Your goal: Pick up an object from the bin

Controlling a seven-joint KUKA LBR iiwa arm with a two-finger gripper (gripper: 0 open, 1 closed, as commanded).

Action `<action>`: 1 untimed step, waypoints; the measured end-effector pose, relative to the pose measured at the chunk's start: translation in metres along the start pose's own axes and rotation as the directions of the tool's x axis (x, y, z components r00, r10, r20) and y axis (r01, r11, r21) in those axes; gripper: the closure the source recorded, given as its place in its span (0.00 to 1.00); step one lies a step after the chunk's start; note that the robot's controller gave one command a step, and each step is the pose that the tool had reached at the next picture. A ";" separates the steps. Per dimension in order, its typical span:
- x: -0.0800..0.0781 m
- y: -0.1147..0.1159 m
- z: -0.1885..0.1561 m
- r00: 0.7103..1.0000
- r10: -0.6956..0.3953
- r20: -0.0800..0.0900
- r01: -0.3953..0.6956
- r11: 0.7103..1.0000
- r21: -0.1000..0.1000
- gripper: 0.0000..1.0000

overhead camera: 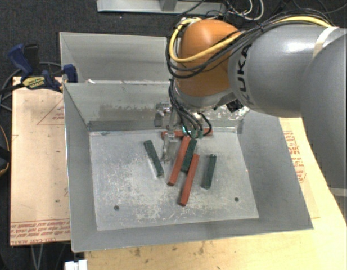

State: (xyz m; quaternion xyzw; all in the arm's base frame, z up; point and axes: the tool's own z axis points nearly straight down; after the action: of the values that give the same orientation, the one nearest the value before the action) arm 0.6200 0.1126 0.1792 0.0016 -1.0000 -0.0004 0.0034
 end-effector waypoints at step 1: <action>0.025 -0.008 0.112 0.953 0.304 0.002 -0.304 0.953 -0.001 0.00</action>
Offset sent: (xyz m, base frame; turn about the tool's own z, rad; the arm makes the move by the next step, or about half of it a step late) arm -0.0246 -0.0081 -0.1092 0.3101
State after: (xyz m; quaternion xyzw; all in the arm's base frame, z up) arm 0.5941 0.1047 0.0672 -0.1522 -0.9883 0.0000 0.0024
